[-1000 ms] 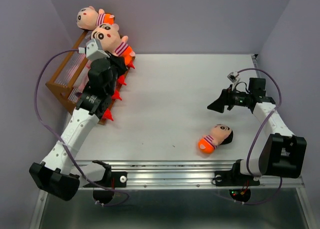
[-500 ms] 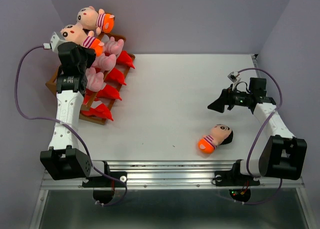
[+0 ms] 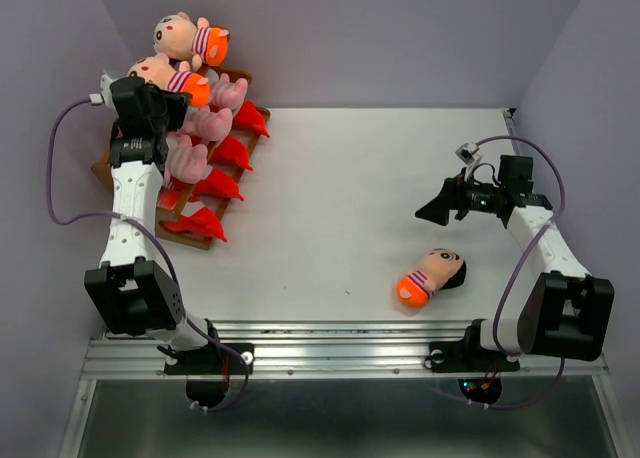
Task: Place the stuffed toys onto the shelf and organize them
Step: Place the stuffed toy onto shelf
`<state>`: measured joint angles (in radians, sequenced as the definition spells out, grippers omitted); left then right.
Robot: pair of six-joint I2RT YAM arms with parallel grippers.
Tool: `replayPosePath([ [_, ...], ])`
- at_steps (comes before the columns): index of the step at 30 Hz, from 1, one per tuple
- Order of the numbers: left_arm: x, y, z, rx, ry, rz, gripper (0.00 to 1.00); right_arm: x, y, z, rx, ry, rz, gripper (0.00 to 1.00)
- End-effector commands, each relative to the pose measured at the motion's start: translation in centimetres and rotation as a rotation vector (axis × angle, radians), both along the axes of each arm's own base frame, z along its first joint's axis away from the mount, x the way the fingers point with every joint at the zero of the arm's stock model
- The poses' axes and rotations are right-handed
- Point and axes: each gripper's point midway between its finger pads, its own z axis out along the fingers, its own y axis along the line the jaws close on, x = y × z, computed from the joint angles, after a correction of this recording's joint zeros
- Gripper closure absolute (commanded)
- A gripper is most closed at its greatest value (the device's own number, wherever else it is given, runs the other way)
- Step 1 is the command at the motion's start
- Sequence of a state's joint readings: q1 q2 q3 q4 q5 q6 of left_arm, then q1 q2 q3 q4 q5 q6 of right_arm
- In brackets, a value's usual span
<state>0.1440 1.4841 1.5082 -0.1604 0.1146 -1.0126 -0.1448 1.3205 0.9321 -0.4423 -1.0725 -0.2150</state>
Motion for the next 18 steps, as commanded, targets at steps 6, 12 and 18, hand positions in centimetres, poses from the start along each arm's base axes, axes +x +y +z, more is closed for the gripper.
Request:
replayPosePath([
  [6, 0.9, 0.0, 4.9, -0.06, -0.149, -0.016, 1.0, 0.1, -0.3, 0.6, -0.019, -0.062, 0.0, 0.0],
  [12, 1.5, 0.3, 5.0, -0.06, -0.151, -0.026, 1.0, 0.1, -0.3, 0.5, -0.021, -0.062, 0.0, 0.0],
  [18, 1.8, 0.4, 5.2, -0.031, -0.157, -0.056, 1.0, 0.1, -0.3, 0.5, -0.021, -0.062, 0.001, 0.0],
])
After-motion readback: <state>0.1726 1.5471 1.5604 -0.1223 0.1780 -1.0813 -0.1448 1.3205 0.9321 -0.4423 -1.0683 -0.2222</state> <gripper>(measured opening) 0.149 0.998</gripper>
